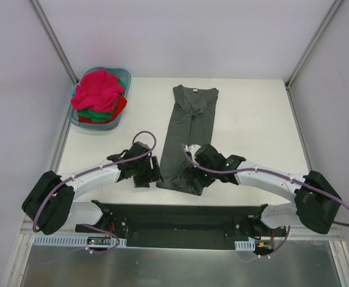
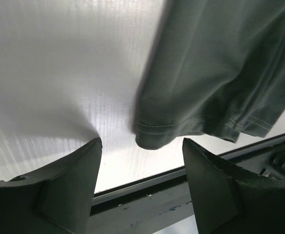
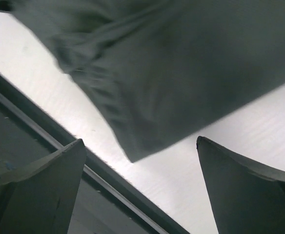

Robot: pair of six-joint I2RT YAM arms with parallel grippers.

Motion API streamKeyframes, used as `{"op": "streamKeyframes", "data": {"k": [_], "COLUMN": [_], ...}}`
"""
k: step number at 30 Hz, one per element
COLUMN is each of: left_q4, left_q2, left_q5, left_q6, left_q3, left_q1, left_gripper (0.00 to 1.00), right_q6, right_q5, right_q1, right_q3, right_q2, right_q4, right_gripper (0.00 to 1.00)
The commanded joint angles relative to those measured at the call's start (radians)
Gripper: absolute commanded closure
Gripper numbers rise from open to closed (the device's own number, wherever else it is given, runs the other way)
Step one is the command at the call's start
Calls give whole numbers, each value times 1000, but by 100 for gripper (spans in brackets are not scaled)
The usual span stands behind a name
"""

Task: Fold and stack the t-shirts
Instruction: Rotate the tshirt 90 degrees, then grab the bottom of the folded rectangular tshirt with both arms

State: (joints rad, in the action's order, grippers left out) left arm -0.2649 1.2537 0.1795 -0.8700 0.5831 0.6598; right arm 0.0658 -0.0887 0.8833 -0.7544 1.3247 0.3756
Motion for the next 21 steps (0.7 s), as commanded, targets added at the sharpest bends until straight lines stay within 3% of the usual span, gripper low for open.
{"op": "streamKeyframes", "data": {"k": [1, 8, 11, 13, 21], "left_q4": [38, 82, 102, 105, 92], "left_q2": [39, 102, 127, 139, 46], "left_q5": [2, 21, 26, 18, -41], "left_q6": [22, 23, 26, 25, -20], "left_q3": [-22, -22, -26, -25, -104], "left_q1": [0, 0, 0, -2, -2], "left_gripper": [37, 56, 76, 100, 100], "right_q6": [-50, -4, -32, -60, -178], "right_q5": [78, 106, 119, 142, 210], "right_q1": [100, 174, 181, 183, 192], "right_q3": [-25, -48, -46, -36, 39], "right_q2": [-1, 96, 128, 139, 88], "right_q4": [-98, -67, -50, -44, 2], "right_gripper": [3, 13, 24, 32, 51]}}
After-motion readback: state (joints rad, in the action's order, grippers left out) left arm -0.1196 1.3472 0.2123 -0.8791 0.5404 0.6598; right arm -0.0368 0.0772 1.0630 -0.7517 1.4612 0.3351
